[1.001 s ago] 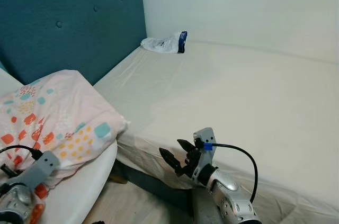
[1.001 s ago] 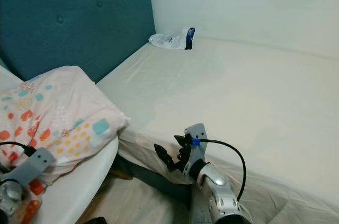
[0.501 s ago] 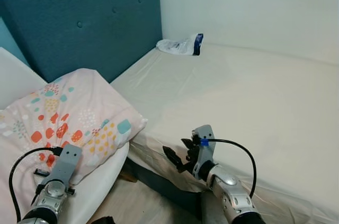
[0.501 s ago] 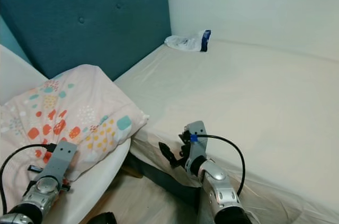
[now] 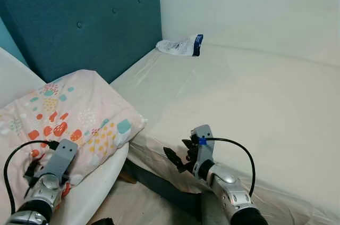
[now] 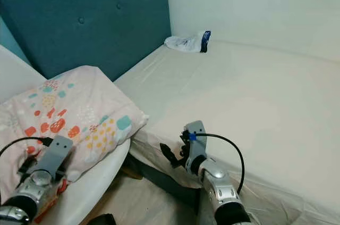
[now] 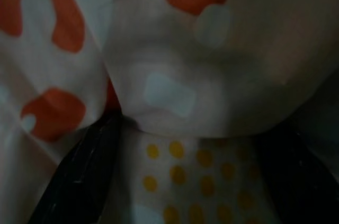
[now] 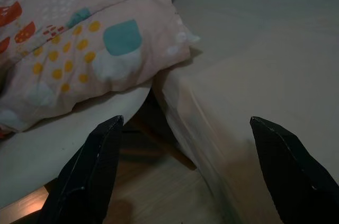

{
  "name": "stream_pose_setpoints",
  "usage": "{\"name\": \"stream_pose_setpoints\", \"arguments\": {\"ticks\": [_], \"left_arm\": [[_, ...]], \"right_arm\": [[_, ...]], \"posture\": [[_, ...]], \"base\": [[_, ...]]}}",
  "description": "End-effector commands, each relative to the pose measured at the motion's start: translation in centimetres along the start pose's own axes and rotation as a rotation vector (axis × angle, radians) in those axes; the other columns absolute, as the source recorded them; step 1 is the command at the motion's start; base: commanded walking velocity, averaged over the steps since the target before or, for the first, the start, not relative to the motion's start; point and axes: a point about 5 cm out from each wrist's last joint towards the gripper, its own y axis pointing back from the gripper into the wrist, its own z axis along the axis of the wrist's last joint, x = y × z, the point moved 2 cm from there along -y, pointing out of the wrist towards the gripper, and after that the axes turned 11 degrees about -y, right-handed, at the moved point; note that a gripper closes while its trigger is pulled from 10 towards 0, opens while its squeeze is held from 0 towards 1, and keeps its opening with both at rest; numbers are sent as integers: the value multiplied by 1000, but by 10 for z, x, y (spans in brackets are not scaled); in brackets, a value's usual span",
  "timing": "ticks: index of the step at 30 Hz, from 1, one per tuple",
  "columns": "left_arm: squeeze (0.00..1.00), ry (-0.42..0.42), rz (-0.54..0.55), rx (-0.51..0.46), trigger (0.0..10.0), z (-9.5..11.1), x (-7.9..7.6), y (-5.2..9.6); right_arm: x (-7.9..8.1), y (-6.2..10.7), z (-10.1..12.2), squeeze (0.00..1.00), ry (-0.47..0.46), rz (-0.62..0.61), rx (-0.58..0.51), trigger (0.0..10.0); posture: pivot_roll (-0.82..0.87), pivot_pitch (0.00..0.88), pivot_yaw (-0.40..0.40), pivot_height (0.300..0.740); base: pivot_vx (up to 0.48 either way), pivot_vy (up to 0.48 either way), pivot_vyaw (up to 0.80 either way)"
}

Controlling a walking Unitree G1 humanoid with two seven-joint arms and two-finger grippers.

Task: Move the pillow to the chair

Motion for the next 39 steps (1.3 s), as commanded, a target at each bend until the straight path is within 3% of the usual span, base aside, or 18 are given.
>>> {"name": "stream_pose_setpoints", "arguments": {"ticks": [1,4,6,10,12,15,18,20,21,22,24,27,29,30,31,34,36,39], "left_arm": [[1000,-51,-7,4,10000,-2,14,-2],[1000,-36,-110,-63,10000,12,21,-2],[1000,-7,-307,-196,10000,35,22,6],[1000,-24,-429,-303,10000,49,24,18],[1000,-61,-482,-354,10000,52,26,25],[1000,-178,-638,-468,10000,53,25,49],[1000,-189,-656,-483,10000,53,26,52],[1000,-247,-625,-440,10000,48,40,52],[235,-265,-614,-424,10000,46,45,52],[0,-227,-582,-450,10000,53,51,51],[0,-192,-568,-474,10000,58,55,52],[0,-8,-469,-640,10000,88,59,48],[0,348,-429,-787,10000,114,61,51],[0,485,-421,-832,10000,121,60,52],[0,655,-446,-839,10000,124,53,51],[0,921,-473,-768,10000,122,23,44],[0,1020,-473,-685,10000,116,-3,40],[0,1033,-491,-657,10000,114,-16,41]], "right_arm": [[1,-2,-1,0,4,4,3,10000],[1,-2,0,0,5,5,4,10000],[0,-3,0,0,9,6,6,10000],[-1,-4,0,0,10,4,8,10000],[-2,-4,0,0,10,2,9,10000],[-3,-5,0,0,6,-5,9,10000],[-3,-6,0,0,4,-6,9,10000],[-4,-6,-1,0,-1,-9,9,10000],[-5,-6,-1,0,-3,-10,9,10000],[-5,-6,-1,0,-4,-10,10,10000],[-5,-6,-1,0,-4,-11,10,10000],[-5,-6,3,0,-36,7,-18,10000],[-6,-7,3,0,-42,2,-24,10000],[-7,-7,3,0,-43,-1,-23,10000],[-9,-6,2,0,-45,-16,-19,10000],[-17,-3,-5,0,-59,-67,-3,10000],[-23,1,-12,0,-65,-105,19,10000],[-25,3,-16,0,-66,-119,31,10000]], "posture": [[-72,0,21,490],[-69,0,19,490],[-64,0,19,490],[-62,0,22,490],[-62,0,23,490],[-62,0,27,490],[-61,0,27,490],[-61,0,25,490],[-61,0,25,490],[-57,0,25,490],[-57,0,25,490],[-51,0,27,490],[-51,0,31,500],[-51,0,31,505],[-53,0,32,510],[-54,0,32,525],[-55,0,33,535],[-56,0,32,540]], "base": [[0,0,0],[0,0,0],[0,0,0],[0,0,0],[0,0,0],[0,0,0],[0,0,0],[0,0,0],[0,0,0],[0,0,0],[0,0,0],[0,0,0],[0,0,0],[0,0,0],[0,0,0],[0,0,0],[0,0,0],[0,0,0]]}}
